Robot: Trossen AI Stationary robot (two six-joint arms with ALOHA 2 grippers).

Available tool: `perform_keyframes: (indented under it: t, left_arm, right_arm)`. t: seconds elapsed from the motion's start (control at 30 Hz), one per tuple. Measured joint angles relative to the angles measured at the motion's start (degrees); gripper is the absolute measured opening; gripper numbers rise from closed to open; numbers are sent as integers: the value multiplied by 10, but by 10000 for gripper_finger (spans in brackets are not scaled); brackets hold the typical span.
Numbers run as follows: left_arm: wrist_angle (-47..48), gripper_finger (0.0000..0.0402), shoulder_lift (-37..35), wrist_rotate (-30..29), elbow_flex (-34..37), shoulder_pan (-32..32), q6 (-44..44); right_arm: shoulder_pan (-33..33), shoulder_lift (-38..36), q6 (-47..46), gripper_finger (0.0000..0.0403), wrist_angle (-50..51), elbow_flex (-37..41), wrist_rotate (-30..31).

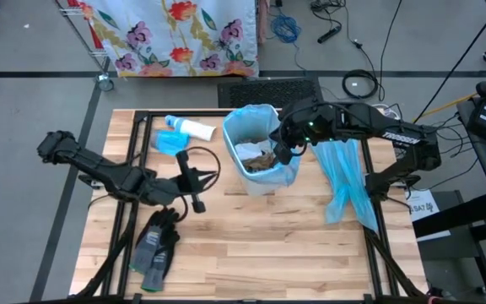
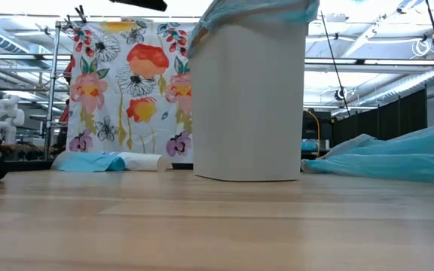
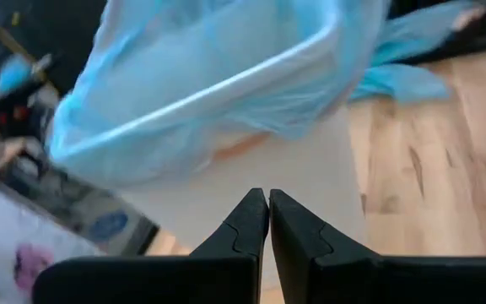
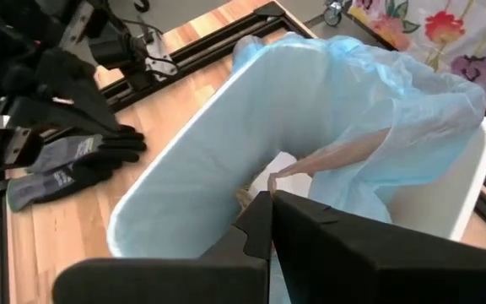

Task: Place trash/remove bag and relplace
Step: Remove trash bag from the trash bin

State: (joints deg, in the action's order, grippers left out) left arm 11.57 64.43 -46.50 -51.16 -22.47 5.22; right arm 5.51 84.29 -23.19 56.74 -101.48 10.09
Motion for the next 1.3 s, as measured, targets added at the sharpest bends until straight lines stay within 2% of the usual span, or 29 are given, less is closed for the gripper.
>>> perform_keyframes:
  t: [0.07, 0.2, 0.4, 0.47, 0.57, 0.67, 0.77, 0.97, 1.1, 1.3]
  left_arm:
    - [0, 24, 1, -3, 0, 0, -68]
    - [15, 24, 1, -3, 0, -1, -290]
    - [162, 24, 1, 19, 5, -1, -635]
    - [171, 24, 0, 19, 25, -5, -723]
    - [142, 24, 1, 19, 63, -20, -804]
    - [77, 24, 1, 19, 99, -34, -854]
    - [-36, 24, 1, 14, 135, -42, -870]
    - [-242, 24, 0, 3, 171, -19, -790]
    - [-295, 24, 0, 3, 172, 16, -764]
    - [-315, 24, 0, 32, 172, 54, -765]
  right_arm:
    - [-2, 0, 0, 0, 0, 0, 0]
    - [-4, 0, 0, 0, 0, 0, 0]
    - [-4, 0, -1, 0, 0, 0, 1]
    - [-4, 0, -1, 0, 0, 0, 2]
    - [-4, 0, -1, 0, 0, 0, 2]
    - [-4, 0, 0, 0, 0, 0, 2]
    - [-8, 0, 1, 0, 3, 0, 2]
    - [-11, 0, 3, 0, 5, 0, 2]
    - [-11, 0, 5, 0, 5, 0, 1]
    - [-11, 0, 5, 0, 5, 0, 1]
